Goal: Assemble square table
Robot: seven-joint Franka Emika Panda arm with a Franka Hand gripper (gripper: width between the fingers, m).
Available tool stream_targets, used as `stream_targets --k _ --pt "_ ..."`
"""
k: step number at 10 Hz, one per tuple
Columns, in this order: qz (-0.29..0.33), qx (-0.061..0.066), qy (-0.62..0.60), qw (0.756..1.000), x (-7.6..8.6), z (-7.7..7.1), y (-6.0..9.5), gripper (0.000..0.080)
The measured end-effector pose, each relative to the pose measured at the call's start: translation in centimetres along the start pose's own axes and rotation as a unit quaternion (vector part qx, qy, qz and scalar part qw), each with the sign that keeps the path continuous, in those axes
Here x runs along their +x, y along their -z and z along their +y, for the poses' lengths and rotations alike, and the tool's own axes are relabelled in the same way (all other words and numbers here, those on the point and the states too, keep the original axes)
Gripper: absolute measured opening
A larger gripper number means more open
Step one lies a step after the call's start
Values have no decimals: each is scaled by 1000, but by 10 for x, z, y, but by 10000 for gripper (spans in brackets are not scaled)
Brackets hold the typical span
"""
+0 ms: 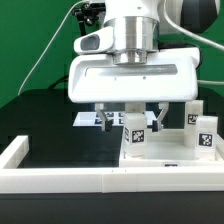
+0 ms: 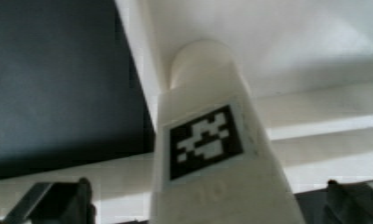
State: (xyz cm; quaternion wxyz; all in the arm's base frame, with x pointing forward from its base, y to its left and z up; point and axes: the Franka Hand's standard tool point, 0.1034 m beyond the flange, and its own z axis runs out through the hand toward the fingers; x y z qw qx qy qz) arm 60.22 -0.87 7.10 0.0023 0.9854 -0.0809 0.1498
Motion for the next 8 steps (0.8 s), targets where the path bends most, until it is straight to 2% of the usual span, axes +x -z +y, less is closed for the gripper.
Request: stream_targets --k 4,6,7,8 --pt "2 -7 166 986 4 -3 3 649" --pt "4 -7 192 981 6 -4 5 649" --pt "3 -8 192 981 6 -4 4 495" --pt "3 -8 192 981 6 -4 4 495"
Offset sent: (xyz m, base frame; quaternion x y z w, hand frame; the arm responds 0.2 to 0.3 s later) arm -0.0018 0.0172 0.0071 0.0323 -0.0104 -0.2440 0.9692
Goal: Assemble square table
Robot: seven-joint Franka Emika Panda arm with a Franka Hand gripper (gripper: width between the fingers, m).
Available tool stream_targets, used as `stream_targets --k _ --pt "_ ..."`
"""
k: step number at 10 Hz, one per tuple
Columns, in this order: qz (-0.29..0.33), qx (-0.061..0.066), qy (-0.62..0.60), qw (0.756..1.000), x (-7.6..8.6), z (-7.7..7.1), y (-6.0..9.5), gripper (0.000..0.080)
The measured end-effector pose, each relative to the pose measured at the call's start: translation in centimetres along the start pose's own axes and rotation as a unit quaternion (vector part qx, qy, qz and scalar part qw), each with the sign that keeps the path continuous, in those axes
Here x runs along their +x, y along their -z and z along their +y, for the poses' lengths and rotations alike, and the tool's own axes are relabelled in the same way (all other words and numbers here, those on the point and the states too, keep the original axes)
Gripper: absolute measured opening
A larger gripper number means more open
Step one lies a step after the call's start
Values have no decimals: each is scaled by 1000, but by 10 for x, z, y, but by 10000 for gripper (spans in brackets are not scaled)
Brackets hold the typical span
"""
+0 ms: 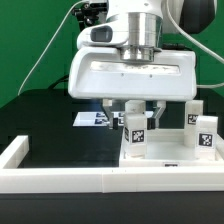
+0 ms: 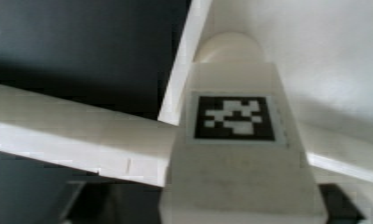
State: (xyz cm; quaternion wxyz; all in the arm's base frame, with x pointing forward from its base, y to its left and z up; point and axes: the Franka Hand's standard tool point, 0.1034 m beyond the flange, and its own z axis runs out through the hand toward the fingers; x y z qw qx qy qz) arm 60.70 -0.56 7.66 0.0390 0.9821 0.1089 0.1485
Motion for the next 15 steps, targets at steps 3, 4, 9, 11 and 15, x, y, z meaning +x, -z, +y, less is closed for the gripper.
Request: stream_targets --k 3,4,9,11,15 --pt "0 0 -12 1000 0 0 0 290" --pt "0 0 -12 1000 0 0 0 290" --pt "7 -4 -189 982 -1 1 -3 290" --pt "6 -2 -268 963 0 -4 -3 290" --pt "3 -3 -456 890 -2 -2 -3 291"
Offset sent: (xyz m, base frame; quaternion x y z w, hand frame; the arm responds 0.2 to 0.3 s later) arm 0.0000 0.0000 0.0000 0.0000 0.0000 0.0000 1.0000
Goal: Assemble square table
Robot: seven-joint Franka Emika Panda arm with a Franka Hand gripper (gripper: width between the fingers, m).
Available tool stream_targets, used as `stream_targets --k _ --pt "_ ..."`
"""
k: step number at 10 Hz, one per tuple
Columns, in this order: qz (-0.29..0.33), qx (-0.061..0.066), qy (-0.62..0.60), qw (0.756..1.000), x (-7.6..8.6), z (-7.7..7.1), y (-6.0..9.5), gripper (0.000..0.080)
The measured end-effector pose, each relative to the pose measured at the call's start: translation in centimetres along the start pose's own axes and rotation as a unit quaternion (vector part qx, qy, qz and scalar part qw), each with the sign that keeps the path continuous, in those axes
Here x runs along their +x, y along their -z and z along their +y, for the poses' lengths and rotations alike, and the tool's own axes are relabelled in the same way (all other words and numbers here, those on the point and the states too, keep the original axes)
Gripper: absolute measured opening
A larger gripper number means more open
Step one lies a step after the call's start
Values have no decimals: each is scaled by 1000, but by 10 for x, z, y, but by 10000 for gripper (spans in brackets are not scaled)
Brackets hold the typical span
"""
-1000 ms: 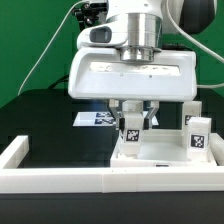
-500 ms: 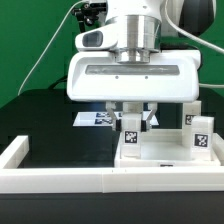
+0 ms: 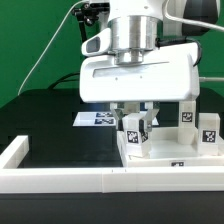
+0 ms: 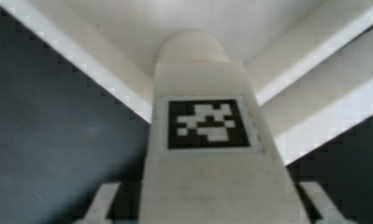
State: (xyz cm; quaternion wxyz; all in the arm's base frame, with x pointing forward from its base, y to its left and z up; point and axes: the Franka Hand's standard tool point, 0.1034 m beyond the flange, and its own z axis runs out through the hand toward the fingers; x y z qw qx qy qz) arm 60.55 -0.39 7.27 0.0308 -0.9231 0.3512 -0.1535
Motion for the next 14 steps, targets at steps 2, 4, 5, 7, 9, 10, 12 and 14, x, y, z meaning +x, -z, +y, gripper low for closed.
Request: stream_targets --k 2,4,5,7,9,10,12,14 --pt "0 -5 -99 995 0 1 0 292" --pt "1 -2 -169 986 2 3 0 294" --pt "1 -1 -182 983 3 4 0 294" --pt "2 0 -212 977 3 4 0 295" --pt "2 0 -192 981 3 4 0 397" --pt "2 -1 -187 982 3 4 0 397" --pt "1 -1 -83 997 2 5 0 634" --pt "1 1 51 999 6 4 3 645"
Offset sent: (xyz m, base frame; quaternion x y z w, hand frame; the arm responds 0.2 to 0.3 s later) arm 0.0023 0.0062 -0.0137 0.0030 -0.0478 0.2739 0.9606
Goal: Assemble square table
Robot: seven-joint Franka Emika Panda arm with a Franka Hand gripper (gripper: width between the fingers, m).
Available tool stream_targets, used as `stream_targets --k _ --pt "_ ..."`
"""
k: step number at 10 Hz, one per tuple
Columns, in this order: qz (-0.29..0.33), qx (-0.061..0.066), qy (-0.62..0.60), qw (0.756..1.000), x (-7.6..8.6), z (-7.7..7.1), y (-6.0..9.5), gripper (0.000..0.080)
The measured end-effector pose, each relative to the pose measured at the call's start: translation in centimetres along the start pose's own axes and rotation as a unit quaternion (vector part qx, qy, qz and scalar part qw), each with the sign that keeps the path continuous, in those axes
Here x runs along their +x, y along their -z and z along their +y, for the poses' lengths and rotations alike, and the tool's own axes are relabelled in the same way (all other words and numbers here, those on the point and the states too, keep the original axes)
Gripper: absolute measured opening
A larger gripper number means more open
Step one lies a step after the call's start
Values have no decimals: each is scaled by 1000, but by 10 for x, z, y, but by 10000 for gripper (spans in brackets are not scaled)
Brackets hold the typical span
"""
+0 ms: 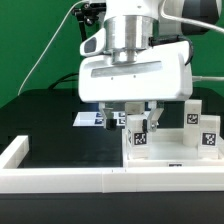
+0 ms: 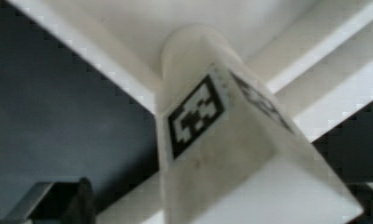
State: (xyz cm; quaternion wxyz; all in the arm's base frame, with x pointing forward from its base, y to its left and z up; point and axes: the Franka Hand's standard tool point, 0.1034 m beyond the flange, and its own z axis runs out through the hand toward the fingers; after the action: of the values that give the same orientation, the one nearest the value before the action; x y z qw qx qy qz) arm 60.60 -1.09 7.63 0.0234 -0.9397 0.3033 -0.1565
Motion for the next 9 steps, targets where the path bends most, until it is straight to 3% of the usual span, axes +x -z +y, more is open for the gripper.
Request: stream_targets --k 1,3,6,9 --pt "1 2 76 997 1 -5 4 648" --pt "0 3 206 979 5 2 3 649" --pt "4 -1 295 956 7 4 3 649" --pt "5 1 303 953 6 0 4 649"
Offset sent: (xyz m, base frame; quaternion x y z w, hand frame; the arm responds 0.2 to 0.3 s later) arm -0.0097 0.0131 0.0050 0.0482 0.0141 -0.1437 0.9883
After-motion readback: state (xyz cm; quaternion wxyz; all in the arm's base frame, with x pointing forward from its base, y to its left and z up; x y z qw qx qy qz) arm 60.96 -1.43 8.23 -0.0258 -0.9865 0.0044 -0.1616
